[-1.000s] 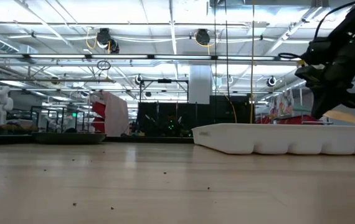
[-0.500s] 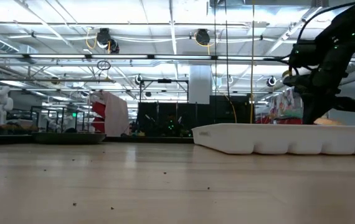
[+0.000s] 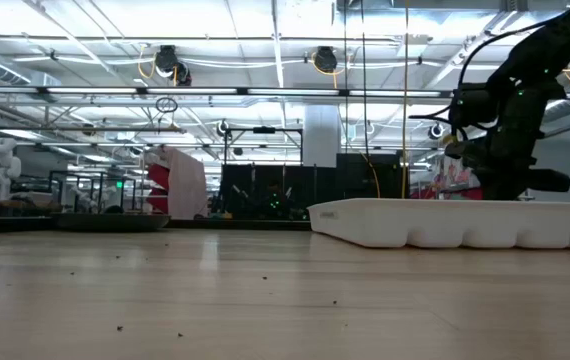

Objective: Sort silverware
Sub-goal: Put the green knife into the silverware tray

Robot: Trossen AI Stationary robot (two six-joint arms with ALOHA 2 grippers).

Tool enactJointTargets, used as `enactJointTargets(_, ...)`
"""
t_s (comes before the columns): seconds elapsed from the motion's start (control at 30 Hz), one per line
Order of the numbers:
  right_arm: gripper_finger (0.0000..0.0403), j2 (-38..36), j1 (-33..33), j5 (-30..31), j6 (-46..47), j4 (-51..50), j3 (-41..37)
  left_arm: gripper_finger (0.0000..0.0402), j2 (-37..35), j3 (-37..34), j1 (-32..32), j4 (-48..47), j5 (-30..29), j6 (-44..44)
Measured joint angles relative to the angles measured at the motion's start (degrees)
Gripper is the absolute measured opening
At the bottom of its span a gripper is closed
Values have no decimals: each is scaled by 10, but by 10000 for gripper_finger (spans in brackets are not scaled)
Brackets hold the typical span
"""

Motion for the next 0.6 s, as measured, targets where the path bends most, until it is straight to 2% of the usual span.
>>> enactJointTargets(0.37, 4, 39, 6, 20, 14, 8, 0, 138, 0, 0, 12, -31, 1, 2)
enactJointTargets(0.6, 55, 38, 6, 20, 21, 16, 0, 138, 0, 0, 12, -61, 1, 9)
